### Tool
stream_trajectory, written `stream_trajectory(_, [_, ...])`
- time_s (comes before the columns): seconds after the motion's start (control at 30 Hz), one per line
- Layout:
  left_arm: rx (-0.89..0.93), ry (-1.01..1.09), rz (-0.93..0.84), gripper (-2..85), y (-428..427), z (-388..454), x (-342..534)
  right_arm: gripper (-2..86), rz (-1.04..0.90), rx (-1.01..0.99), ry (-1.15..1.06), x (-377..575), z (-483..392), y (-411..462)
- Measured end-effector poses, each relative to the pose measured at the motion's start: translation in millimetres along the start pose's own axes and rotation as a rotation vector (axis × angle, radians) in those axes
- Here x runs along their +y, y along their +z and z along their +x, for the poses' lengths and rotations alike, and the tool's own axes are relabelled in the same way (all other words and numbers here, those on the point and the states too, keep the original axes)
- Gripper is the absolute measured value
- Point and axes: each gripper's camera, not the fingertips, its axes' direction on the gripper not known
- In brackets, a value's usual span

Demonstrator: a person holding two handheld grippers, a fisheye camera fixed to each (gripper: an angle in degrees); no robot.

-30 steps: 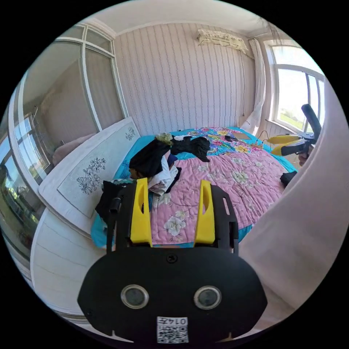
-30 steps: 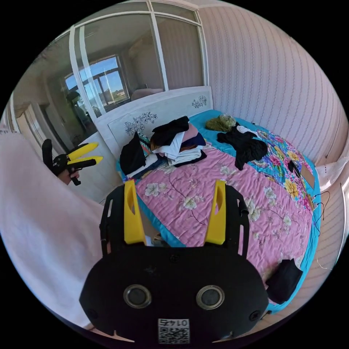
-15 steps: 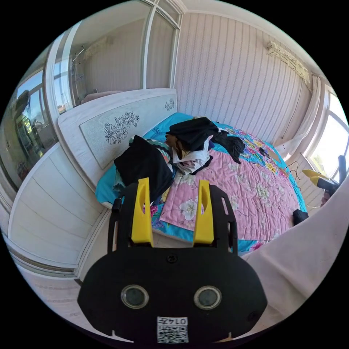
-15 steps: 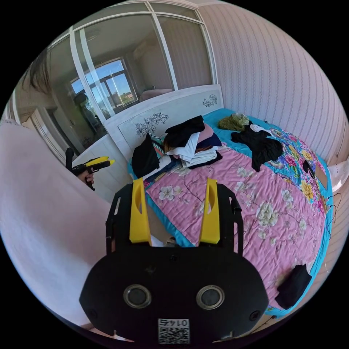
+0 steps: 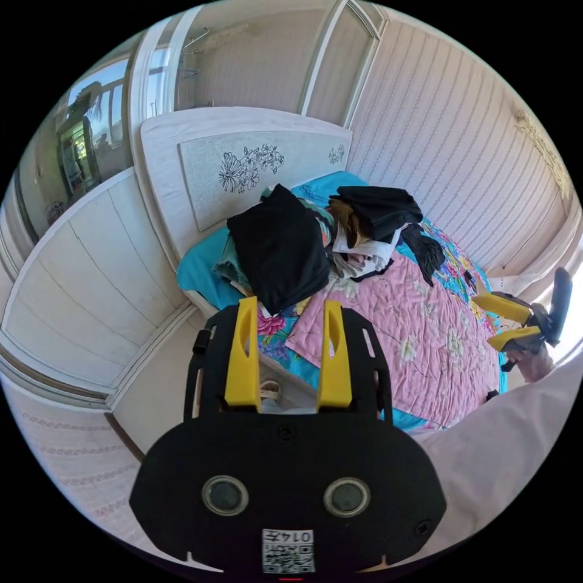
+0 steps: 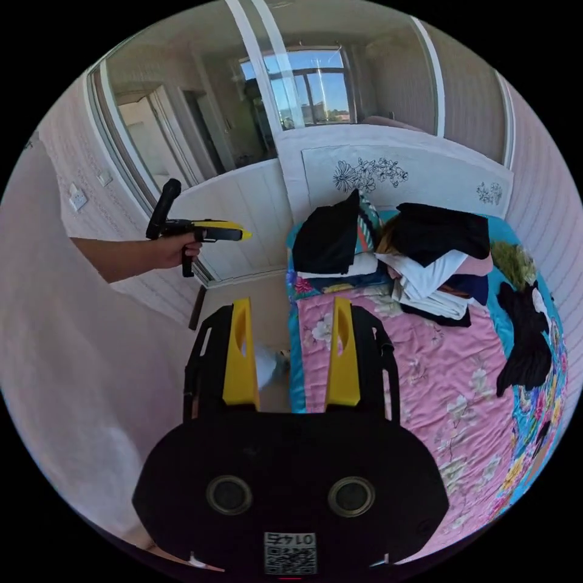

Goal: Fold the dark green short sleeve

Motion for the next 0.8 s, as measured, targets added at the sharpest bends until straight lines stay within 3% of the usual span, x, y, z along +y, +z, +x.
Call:
stream_trajectory(0.17, [0.069, 0.089, -0.072, 12.6, 42, -67, -80, 17.1, -0.089, -0.009, -0.081, -162, -3, 102])
stream_trajectory(0.37, [0.17, 0.113, -0.163, 12.1, 98, -135, -181, 16.7, -0.306, -0.018, 0.023, -302, 15, 211])
stream_trajectory(0.53, [0.222, 0.082, -0.265, 10.7, 143, -158, -230, 15.4, -0.479, 0.039, 0.123, -374, 44, 270])
stream_trajectory(0.8, [0.281, 0.072, -0.398, -0.6, 155, -178, -273, 9.9, -0.625, 0.061, 0.385, -435, 73, 336])
